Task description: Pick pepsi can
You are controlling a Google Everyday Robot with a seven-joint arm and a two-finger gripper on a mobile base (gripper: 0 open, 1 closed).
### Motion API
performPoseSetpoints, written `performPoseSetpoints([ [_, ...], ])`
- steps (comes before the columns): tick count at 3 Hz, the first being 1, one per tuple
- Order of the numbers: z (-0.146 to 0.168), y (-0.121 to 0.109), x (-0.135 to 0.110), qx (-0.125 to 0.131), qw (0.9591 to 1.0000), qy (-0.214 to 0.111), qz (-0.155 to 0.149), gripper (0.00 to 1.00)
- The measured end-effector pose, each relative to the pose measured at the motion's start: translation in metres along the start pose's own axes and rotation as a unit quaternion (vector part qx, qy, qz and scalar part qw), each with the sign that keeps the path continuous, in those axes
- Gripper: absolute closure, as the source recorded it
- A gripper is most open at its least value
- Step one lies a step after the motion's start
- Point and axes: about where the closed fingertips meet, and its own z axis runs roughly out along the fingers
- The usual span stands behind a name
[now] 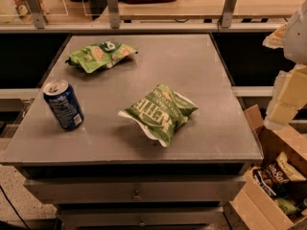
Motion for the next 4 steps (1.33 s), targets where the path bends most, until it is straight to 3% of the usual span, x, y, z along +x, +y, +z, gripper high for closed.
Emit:
performPoseSetpoints([
  [1, 0.0, 0.0, 0.0, 0.0, 1.0, 0.0, 0.0, 0.0],
  [2, 0.01, 0.003, -0.019, -0.008, 0.9998, -0.007, -0.019, 0.0],
  [4, 0.058, 0.019, -0.111, -0.053, 0.9941, -0.051, -0.079, 0.0],
])
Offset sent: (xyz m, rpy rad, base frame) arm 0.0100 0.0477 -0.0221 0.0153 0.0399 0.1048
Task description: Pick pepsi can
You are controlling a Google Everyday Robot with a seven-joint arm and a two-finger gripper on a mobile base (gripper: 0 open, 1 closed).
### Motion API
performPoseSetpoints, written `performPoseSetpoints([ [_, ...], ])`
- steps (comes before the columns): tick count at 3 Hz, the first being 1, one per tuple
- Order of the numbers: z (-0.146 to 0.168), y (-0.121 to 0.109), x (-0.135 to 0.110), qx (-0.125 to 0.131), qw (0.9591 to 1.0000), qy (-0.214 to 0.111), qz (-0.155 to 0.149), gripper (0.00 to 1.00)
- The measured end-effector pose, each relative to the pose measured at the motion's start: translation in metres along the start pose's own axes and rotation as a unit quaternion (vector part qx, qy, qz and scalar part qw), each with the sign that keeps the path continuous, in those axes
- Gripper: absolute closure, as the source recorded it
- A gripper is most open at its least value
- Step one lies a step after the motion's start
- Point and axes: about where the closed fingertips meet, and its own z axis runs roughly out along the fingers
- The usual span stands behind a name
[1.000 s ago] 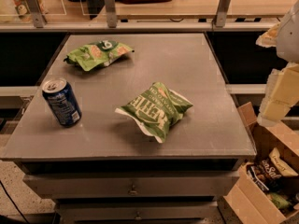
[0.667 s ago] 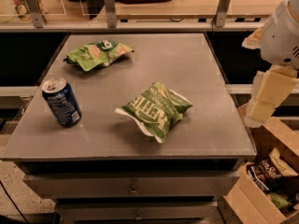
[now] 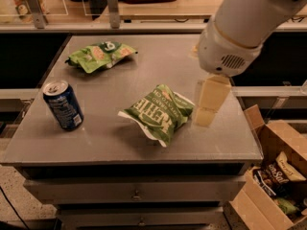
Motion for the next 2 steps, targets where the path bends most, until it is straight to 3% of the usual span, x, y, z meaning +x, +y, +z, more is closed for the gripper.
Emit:
performPoseSetpoints([
  [2, 0.05, 0.002, -0.105, -0.05, 0.9951, -0.054, -0.065, 0.0],
])
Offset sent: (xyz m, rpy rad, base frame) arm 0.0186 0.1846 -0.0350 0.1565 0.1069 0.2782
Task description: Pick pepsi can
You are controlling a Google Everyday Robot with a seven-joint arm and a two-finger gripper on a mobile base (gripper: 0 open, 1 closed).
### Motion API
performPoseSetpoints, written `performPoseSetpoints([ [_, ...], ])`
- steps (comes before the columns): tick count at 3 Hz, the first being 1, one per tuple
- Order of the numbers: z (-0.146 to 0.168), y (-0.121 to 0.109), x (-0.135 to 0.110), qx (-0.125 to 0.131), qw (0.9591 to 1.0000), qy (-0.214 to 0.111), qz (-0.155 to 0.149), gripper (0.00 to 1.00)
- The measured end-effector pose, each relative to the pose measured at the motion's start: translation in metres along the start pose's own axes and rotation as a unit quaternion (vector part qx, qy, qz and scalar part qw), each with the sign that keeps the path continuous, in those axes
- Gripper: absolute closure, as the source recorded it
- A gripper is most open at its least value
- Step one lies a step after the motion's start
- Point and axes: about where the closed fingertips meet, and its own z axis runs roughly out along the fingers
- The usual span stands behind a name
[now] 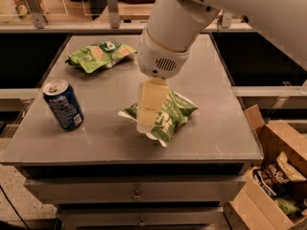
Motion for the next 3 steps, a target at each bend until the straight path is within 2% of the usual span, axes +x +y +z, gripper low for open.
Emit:
performPoseSetpoints([
  [1, 0.026, -0.003, -0.046, -0.025, 0.9985, -0.044, -0.023, 0.0],
  [2, 0.049, -0.001, -0.08, -0.05, 0.9938, -0.093, -0.036, 0.0],
  [3, 0.067, -0.002, -0.108, -0.073, 0.9864, -0.142, -0.04, 0.0],
])
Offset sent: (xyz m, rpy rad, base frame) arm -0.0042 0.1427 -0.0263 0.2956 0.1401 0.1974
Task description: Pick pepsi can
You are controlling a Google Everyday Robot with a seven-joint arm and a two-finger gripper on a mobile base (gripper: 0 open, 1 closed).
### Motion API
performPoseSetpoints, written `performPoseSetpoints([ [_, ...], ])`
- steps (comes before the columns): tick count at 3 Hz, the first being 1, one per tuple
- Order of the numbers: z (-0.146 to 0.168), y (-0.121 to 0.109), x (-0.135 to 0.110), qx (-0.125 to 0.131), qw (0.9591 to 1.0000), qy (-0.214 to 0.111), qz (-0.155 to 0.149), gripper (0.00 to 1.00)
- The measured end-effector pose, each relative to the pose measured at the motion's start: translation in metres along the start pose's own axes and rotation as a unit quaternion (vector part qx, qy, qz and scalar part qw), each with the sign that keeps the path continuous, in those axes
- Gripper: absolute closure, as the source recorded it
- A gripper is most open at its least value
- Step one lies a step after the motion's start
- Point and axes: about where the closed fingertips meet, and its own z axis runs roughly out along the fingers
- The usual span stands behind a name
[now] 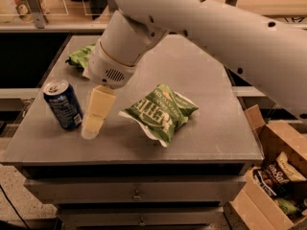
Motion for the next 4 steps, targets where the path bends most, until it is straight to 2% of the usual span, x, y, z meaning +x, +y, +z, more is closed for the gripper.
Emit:
performPoseSetpoints([
  [1, 0.018, -0.006, -0.015, -0.018, 0.9984, -0.053, -0.004, 0.0],
  [2, 0.035, -0.014, -0.029, -0.03, 0.9949, -0.096, -0.008, 0.0],
  [3, 0.051, -0.02, -0.046, -0.045, 0.99, -0.133, -0.011, 0.16],
  [4, 0.063, -0.022, -0.062, -0.055, 0.9853, -0.16, -0.023, 0.39],
])
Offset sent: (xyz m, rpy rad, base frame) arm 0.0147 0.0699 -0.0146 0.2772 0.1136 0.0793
